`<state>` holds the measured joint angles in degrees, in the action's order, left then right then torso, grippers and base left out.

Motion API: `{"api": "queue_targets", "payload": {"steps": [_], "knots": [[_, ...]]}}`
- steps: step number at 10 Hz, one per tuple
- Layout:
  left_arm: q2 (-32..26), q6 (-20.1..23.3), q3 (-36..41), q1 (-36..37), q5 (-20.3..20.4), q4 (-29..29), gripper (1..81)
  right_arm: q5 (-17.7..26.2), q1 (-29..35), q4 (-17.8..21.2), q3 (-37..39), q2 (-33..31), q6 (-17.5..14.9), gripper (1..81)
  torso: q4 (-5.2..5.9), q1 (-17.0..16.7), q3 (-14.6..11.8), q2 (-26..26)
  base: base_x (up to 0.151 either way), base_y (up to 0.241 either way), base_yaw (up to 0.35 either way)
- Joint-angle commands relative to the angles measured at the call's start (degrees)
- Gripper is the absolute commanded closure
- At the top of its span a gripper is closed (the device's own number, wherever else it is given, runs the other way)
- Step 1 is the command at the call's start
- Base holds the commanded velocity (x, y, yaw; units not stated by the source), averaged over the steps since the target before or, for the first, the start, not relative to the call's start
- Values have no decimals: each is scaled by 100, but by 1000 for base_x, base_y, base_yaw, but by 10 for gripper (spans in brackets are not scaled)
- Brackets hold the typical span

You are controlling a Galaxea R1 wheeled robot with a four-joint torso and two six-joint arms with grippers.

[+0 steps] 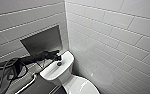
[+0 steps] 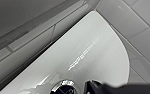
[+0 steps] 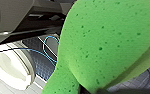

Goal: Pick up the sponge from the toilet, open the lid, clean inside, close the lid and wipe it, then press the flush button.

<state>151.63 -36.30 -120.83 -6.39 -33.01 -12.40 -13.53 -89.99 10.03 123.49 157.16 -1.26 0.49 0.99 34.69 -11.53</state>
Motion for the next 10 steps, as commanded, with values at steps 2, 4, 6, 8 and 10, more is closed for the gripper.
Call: {"api": "queue_targets", "payload": {"steps": [2,4,6,8,10], "knots": [[44,18,-274,1038,-214,-228,811,465,-94,-10,-98,-51,-6,811,0,0,0,0,0,0,0],[0,27,-301,1021,-214,-246,811,465,-94,-19,-98,-42,-6,811,0,0,0,0,0,0,0],[-18,27,-353,1004,-214,-280,811,465,-94,-19,-98,-25,-6,811,2,-2,398,0,0,0,0],[-9,27,-353,986,-214,-289,811,474,-94,-19,-98,-24,-6,811,0,-2,238,0,0,0,0],[26,26,-362,889,-214,-386,811,474,-102,-28,-89,-16,-15,811,0,2,345,2,0,0,0]]}}
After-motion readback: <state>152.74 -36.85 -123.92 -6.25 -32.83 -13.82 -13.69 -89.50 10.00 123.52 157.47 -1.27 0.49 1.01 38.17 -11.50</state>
